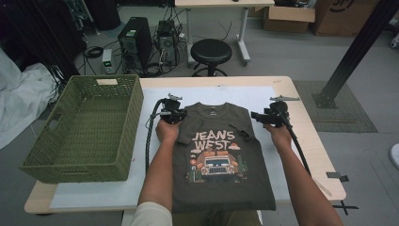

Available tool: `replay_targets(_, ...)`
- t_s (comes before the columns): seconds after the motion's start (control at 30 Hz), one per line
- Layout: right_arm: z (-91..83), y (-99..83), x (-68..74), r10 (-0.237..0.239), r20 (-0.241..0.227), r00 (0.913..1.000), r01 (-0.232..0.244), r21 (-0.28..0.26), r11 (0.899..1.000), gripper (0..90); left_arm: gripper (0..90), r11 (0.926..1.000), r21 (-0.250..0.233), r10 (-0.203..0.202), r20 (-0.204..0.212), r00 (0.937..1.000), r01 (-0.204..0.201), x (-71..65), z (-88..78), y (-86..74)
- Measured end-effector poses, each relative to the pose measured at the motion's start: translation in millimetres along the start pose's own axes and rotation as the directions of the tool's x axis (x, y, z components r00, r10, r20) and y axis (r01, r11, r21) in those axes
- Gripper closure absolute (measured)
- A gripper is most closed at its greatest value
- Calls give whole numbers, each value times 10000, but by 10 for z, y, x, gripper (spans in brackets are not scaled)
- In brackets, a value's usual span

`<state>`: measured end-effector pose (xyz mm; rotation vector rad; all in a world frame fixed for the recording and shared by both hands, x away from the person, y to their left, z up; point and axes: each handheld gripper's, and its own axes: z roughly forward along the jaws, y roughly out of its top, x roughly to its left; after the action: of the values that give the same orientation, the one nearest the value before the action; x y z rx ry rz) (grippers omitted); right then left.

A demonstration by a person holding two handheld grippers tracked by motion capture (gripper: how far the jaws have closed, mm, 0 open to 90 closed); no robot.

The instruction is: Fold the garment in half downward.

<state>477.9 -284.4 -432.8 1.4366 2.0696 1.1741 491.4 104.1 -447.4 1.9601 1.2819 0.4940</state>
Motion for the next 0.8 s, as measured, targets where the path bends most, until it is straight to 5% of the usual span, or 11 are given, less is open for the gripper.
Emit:
replay_targets(0.13, 288, 109, 72, -265, -25, 9996, 266, 722, 9970, 362, 812, 10000, 3, 36, -113, 9999, -36, -17, 0, 0)
replay_targets(0.23, 425, 120, 112, -12, -195, 9998, 30, 907, 9959, 436, 816, 9977, 117, -672, -173, 9976, 674, -21, 1, 18)
replay_targets(0.33, 428, 122, 124, -228, 355, 9991, 196, 887, 9959, 603, 845, 9960, 288, -843, -229, 9962, 850, -18, -2, 41)
replay_targets(0.47, 410, 116, 120, 197, 81, 9998, -205, 1060, 9942, 874, 860, 9961, 418, -770, -235, 9968, 779, -11, -22, 49)
replay_targets(0.6, 371, 116, 126, 707, -631, 9955, -638, 1055, 9924, 882, 865, 9956, 269, -896, -87, 9959, 898, 22, -125, 46)
replay_targets(0.8, 74, 110, 207, 90, -1223, 9925, -100, -76, 9999, 882, 864, 9939, -839, -639, 856, 9943, 711, -33, -489, 112)
